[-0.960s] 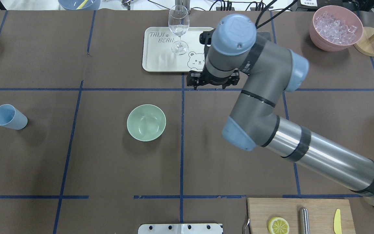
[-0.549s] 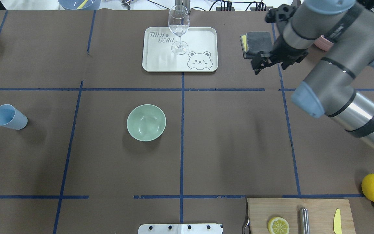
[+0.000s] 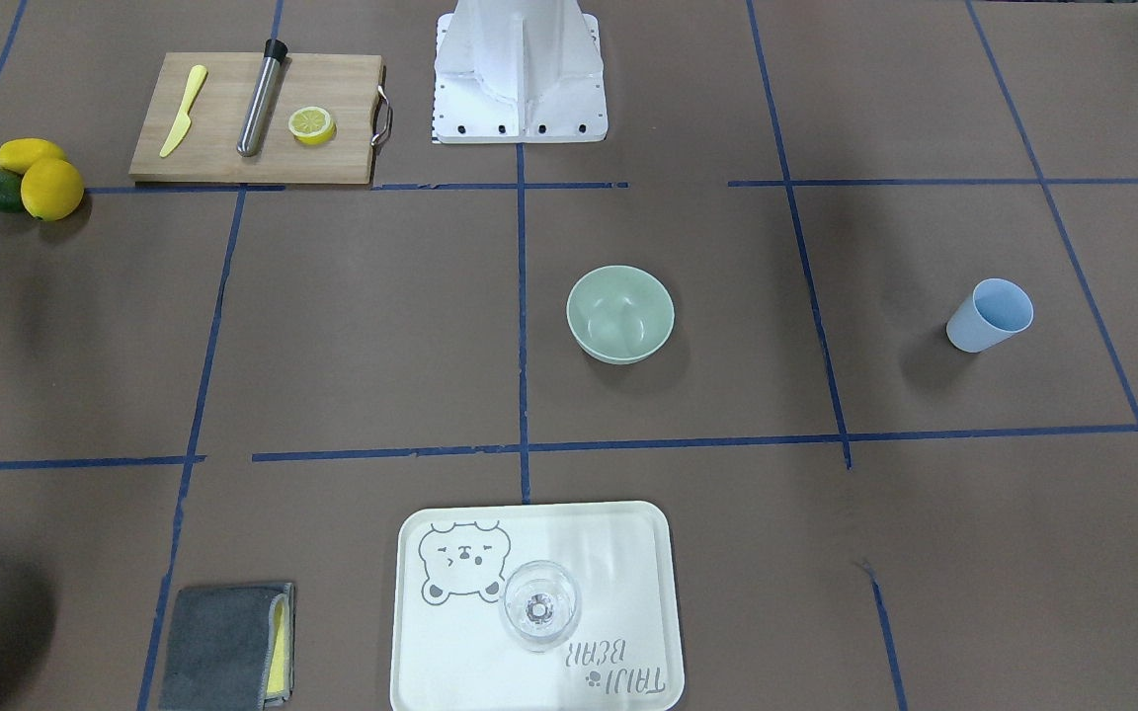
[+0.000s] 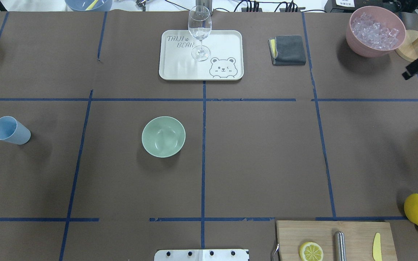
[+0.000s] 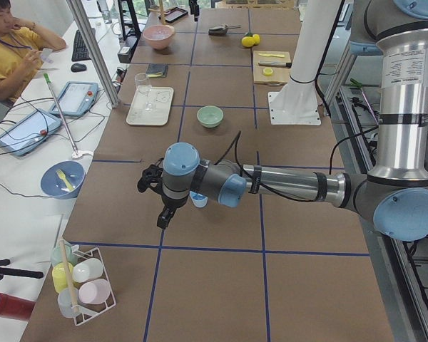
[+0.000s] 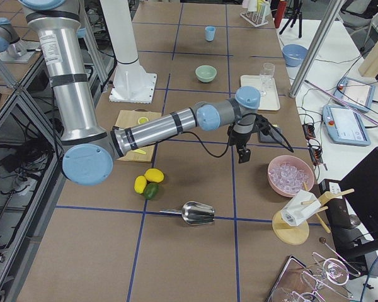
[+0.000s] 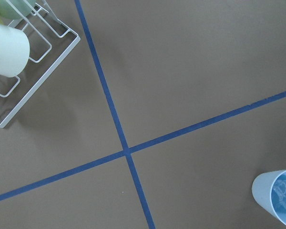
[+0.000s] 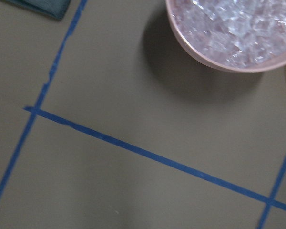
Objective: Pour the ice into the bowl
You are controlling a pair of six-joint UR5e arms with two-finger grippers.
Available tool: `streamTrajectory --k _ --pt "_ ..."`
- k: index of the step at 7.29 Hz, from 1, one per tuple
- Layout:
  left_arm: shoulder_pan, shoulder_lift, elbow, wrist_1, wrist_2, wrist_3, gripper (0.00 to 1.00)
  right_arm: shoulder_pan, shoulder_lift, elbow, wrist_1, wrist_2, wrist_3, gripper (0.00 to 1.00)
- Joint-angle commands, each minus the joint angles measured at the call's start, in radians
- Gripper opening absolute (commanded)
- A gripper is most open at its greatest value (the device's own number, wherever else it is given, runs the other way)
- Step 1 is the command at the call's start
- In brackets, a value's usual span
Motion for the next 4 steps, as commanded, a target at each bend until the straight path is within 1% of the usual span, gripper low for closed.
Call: streamTrajectory --k 1,2,3,4 --pt "0.001 -0.046 0.013 -0.16 0.0 0.002 1.0 0.128 -0.083 -0.045 -0.001 0.007 -0.221 1.0" --pt "0.001 -0.043 0.013 -0.25 -0.002 0.001 1.0 0.149 -0.092 -0.073 -0.001 0.007 -0.234 1.0" --pt "0.0 -0.035 0.0 -0.329 0.0 -0.017 1.0 0.155 -0.118 -0.08 0.007 0.002 -0.226 1.0" --pt "0.001 -0.035 -0.006 -0.424 0.02 -0.165 1.0 0.156 -0.125 -0.079 0.008 0.01 -0.22 1.0"
